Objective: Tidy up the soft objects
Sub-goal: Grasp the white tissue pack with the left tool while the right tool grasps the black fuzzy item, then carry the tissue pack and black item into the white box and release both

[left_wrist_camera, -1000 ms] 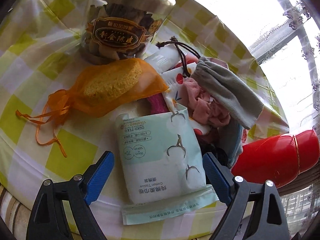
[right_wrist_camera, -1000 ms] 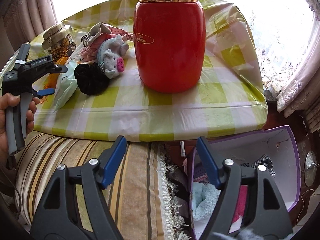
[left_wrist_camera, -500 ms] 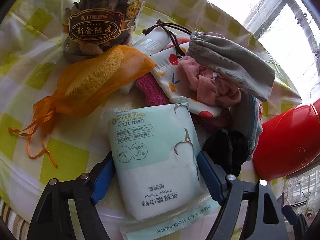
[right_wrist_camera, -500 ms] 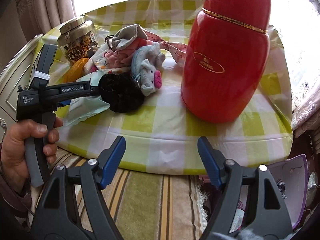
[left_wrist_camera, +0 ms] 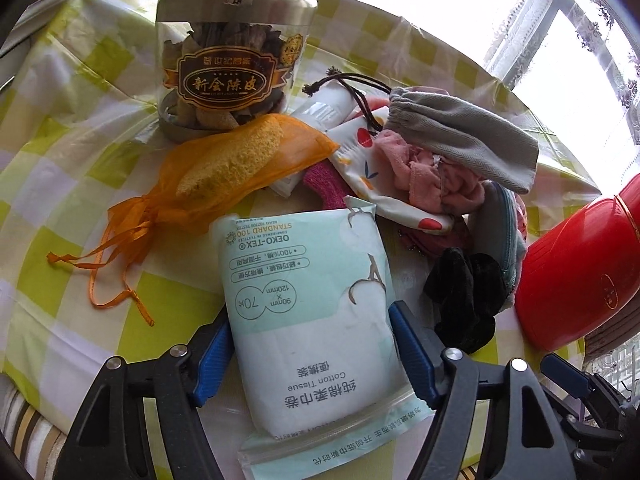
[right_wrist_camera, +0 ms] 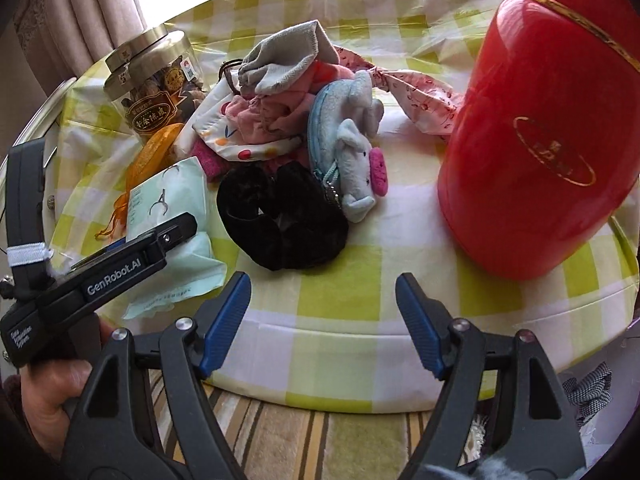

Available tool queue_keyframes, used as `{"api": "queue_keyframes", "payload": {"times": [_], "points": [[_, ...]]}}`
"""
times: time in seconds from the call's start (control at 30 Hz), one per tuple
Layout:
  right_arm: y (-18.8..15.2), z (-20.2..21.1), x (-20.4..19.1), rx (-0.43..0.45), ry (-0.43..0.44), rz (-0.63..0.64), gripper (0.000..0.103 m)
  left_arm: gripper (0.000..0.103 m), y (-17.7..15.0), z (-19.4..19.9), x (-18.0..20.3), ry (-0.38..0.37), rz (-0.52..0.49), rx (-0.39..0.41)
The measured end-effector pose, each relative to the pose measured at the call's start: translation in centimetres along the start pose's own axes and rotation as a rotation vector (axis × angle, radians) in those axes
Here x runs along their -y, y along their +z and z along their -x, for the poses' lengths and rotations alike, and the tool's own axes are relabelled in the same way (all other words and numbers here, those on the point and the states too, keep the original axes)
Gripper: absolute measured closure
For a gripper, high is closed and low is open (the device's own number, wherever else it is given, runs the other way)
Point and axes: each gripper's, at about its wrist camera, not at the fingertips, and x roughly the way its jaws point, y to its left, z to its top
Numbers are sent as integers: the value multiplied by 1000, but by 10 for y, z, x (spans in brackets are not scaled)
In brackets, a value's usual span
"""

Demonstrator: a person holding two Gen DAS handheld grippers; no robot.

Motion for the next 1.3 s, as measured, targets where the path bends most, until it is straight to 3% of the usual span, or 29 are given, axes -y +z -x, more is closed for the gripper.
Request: {"api": "queue_keyframes", "payload": {"times": [0.17,0.47,0.57,0.63,0.67,0.7,0.8,1.3], "points": [[11,-19,-12,3,15,-17,22,29,2,9,-6,63,-1,51],[21,-49,-9,-17,5,-76,22,30,3,15,-12,91,6,92],[20,-54,-14,-12,-3,-38,32,30,0,17,-7,99,-16,107],[20,-55,-17,-11,-3,-13,47,30,0,18,-3,107,-36,119],[21,-55,-18,-13,-1,-2,63,30,-1,19,-1,109,-45,124],[21,-56,-19,-16,0,9,71,30,-1,19,0,111,-51,129],[17,-52,-20,-8,-3,28,79,30,-2,21,2,113,-62,137],[-21,15,6,89,-24,13,81,30,-12,38,28,92,-166,176]]}}
